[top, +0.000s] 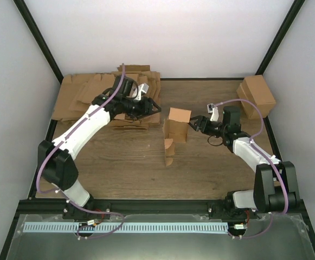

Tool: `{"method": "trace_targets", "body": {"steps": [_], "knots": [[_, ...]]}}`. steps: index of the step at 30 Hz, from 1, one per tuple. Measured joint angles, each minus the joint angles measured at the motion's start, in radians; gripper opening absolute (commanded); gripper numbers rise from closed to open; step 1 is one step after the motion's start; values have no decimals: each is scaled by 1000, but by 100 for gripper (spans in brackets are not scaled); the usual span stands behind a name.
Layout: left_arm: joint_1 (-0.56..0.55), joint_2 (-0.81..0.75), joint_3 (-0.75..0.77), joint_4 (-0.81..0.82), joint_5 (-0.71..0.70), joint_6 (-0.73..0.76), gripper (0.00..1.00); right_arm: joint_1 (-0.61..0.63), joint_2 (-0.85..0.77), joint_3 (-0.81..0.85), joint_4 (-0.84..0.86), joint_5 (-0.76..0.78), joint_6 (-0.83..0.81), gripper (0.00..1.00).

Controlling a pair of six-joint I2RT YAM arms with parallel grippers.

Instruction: Fold the paper box

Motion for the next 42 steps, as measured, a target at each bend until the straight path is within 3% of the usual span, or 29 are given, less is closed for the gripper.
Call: {"method": "trace_targets", "body": {"steps": [9, 19, 26, 42], "knots": [[10, 168, -6, 71, 138, 30, 45, 0, -6, 1, -23, -7, -21, 73], [-15, 226, -6, 135, 208, 23, 32, 0, -8, 1, -31, -11, -23, 73], [-25, 235, -6, 146, 211, 25, 31, 0, -27, 2, -60, -5, -31, 76], [-24, 235, -6, 146, 200, 34, 34, 2, -271, 2, -237, 241, -148, 83]]}}
